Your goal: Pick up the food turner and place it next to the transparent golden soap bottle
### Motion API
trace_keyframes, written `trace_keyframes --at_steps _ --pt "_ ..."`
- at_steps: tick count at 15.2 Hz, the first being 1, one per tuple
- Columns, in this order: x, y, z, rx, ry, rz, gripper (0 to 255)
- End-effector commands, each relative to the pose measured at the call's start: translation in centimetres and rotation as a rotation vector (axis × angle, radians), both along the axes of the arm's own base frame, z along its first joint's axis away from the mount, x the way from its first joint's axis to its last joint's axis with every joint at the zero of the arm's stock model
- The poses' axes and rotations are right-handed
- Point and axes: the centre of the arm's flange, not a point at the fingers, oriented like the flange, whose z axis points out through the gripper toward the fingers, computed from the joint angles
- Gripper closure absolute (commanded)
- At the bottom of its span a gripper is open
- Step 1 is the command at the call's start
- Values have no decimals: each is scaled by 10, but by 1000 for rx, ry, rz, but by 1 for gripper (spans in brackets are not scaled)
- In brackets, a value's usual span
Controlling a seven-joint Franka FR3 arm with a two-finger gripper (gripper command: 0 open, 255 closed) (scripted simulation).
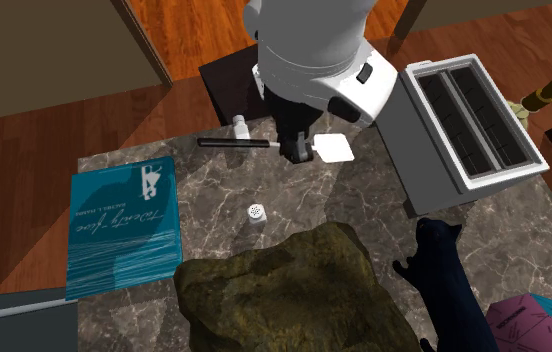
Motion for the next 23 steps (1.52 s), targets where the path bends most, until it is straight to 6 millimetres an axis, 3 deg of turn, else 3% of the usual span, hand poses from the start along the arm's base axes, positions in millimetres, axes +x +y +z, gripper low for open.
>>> trace_keyframes --at_steps 1,14,23 --pt "1 0 11 0 0 0 255" --pt "1 0 78 0 0 0 255" --pt "-17 117 78 0 0 0 255"
